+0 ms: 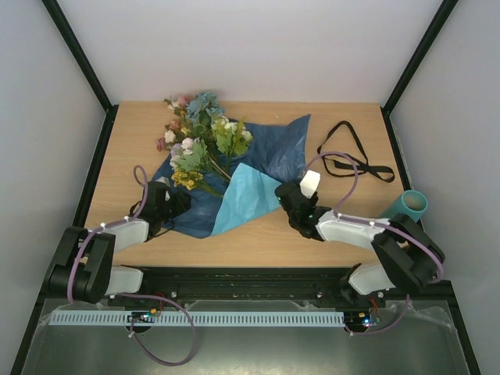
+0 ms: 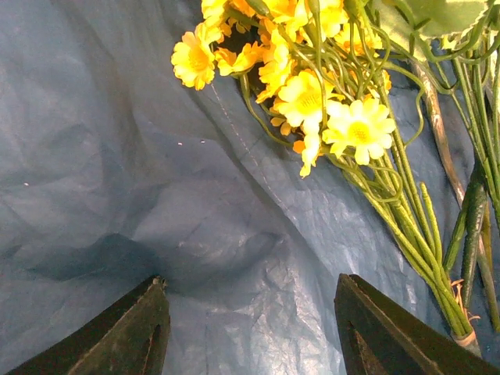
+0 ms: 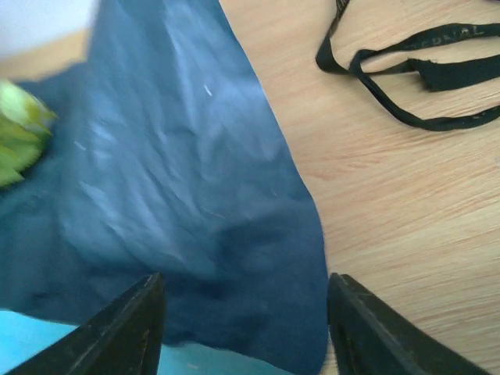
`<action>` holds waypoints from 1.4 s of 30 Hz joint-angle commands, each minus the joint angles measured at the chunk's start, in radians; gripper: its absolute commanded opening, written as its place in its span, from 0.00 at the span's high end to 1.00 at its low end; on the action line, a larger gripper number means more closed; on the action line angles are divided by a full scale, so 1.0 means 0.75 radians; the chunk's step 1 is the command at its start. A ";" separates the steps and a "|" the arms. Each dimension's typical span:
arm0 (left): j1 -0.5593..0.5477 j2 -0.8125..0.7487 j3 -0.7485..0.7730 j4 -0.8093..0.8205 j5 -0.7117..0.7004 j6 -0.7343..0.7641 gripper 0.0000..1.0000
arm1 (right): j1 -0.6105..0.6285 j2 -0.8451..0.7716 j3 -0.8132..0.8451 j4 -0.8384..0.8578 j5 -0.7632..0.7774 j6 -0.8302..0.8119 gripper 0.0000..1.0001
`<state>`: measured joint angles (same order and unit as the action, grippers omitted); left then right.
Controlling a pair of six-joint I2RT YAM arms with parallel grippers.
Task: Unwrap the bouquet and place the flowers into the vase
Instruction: Unfold the wrapping paper at the center of the board.
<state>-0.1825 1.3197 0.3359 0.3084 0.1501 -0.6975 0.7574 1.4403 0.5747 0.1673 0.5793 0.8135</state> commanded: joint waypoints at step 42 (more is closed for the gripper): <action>-0.528 -0.039 0.026 0.383 0.510 0.180 0.34 | -0.587 0.716 0.737 -0.109 -0.931 -0.419 0.98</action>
<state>-0.5678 1.2972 0.3435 0.5411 0.4858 -0.5911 0.3382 1.9579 1.1297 0.1074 -0.1898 0.5053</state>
